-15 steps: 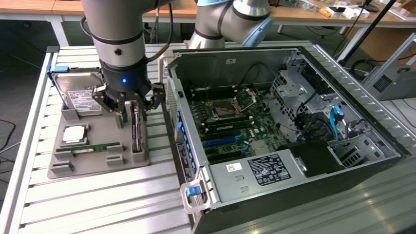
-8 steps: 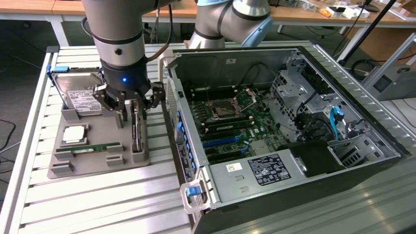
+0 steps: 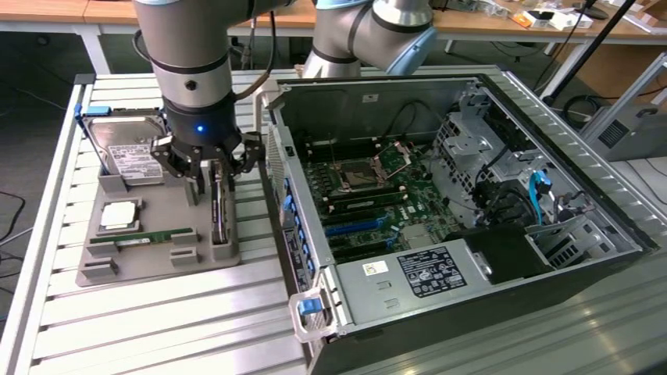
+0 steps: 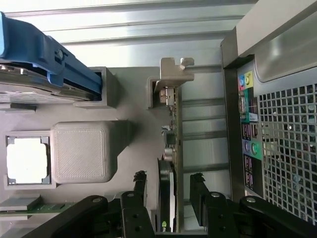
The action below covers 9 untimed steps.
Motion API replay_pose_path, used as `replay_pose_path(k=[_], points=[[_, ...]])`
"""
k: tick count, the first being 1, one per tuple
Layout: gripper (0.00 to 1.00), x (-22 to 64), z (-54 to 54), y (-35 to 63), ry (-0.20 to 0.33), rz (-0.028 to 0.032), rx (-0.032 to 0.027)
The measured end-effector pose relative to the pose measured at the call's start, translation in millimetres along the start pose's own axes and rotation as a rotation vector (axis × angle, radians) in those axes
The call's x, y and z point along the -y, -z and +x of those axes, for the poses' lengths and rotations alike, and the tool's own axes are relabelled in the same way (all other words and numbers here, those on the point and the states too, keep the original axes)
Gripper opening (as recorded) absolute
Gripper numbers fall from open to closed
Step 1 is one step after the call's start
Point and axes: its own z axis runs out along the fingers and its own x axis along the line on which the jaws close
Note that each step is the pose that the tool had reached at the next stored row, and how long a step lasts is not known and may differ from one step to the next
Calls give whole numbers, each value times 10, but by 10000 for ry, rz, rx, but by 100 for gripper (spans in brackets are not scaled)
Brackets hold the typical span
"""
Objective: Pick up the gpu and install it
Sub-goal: 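Pick up the gpu and move the gpu toward the slot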
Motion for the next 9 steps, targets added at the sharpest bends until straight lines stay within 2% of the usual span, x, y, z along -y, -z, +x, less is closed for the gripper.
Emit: replay_pose_path(k=[9], points=[[48, 3, 3, -76, -2, 1, -3]])
